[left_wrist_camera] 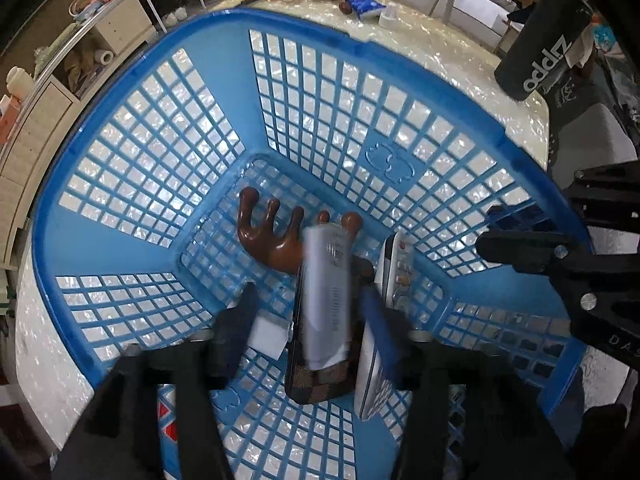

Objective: Organize rigid objects
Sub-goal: 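Lower the USB stick into the basket and open the left gripper, then move the left gripper back over the white earbud case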

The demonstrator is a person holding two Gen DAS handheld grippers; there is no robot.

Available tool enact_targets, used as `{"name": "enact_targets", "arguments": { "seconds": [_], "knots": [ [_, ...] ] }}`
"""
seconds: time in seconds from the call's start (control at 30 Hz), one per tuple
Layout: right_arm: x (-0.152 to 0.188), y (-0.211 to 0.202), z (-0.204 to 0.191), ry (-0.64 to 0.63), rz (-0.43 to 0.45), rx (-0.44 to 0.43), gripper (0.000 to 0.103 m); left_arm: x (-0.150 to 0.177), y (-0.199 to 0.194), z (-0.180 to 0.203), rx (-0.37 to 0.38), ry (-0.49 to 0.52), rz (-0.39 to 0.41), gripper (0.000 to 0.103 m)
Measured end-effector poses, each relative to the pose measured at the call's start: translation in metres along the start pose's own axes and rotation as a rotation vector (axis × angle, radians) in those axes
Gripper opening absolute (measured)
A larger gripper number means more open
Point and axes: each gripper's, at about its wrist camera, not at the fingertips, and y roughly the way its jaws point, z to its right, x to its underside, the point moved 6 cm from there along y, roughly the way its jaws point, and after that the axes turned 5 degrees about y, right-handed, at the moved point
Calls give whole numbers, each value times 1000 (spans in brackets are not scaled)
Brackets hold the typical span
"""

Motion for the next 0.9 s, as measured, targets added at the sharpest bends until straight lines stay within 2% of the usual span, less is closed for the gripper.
{"name": "enact_targets", "arguments": {
  "seconds": [0.07,0.1,0.33,0.53,0.7,0.9],
  "knots": [
    [0,0,1,-1,1,-1,13,-2,-3,-2,-4,-5,12,80],
    [0,0,1,-1,1,-1,13,-2,-5,-3,-13,-6,19,82],
    [0,-1,2,0,3,-7,13,-6,-27,-20,-66,-14,51,85],
    [1,-2,-1,-8,-4,1,13,-4,-79,-52,-124,-60,121,89],
    [1,-1,-2,-15,-7,13,13,18,-120,-80,-178,-110,173,89],
    [1,0,-4,-26,-14,36,13,64,-130,-112,-216,-186,152,89]
  ]
}}
